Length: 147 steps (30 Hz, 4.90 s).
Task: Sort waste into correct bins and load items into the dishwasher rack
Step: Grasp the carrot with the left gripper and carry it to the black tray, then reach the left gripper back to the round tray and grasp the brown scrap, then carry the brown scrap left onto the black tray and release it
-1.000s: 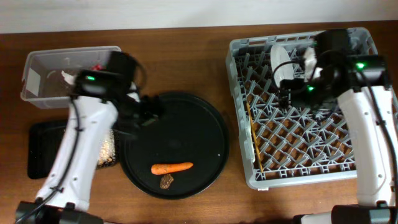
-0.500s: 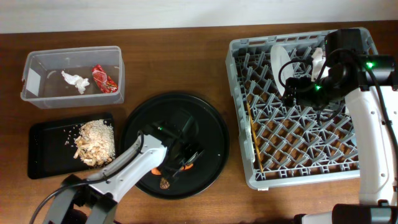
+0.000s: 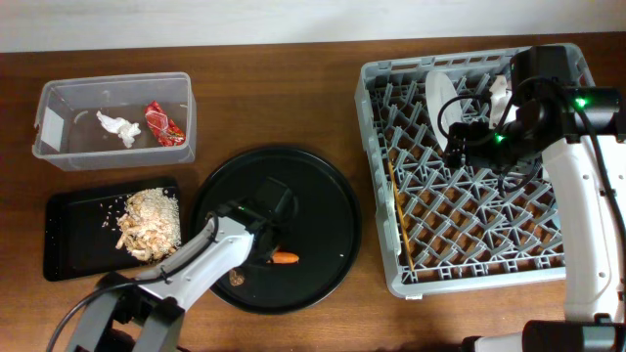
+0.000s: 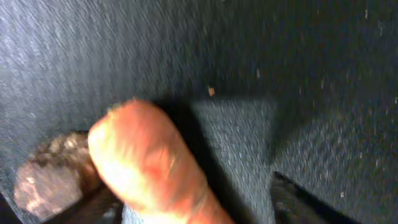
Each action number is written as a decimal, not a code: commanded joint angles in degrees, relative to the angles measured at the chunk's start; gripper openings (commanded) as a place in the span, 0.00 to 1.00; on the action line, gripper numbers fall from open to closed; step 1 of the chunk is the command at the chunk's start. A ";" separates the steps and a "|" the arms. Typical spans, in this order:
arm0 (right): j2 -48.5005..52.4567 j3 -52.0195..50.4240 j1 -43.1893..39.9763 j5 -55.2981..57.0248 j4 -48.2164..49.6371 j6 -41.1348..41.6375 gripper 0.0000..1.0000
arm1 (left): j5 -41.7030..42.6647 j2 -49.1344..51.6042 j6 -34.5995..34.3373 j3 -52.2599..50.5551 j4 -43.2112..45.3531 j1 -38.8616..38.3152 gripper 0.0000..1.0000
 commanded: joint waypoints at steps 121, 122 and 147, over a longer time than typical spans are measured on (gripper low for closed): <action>-0.02 -0.26 -0.07 -0.09 0.48 -0.04 0.99 | 7.41 4.61 52.78 24.74 -20.24 33.90 0.16; -0.02 -0.26 -0.07 -0.09 0.48 -0.04 0.99 | 6.36 4.61 52.78 25.42 -19.19 36.94 0.16; -0.02 -0.26 -0.07 -0.07 0.48 -0.04 0.99 | 8.70 14.56 51.49 26.75 -8.63 64.19 0.61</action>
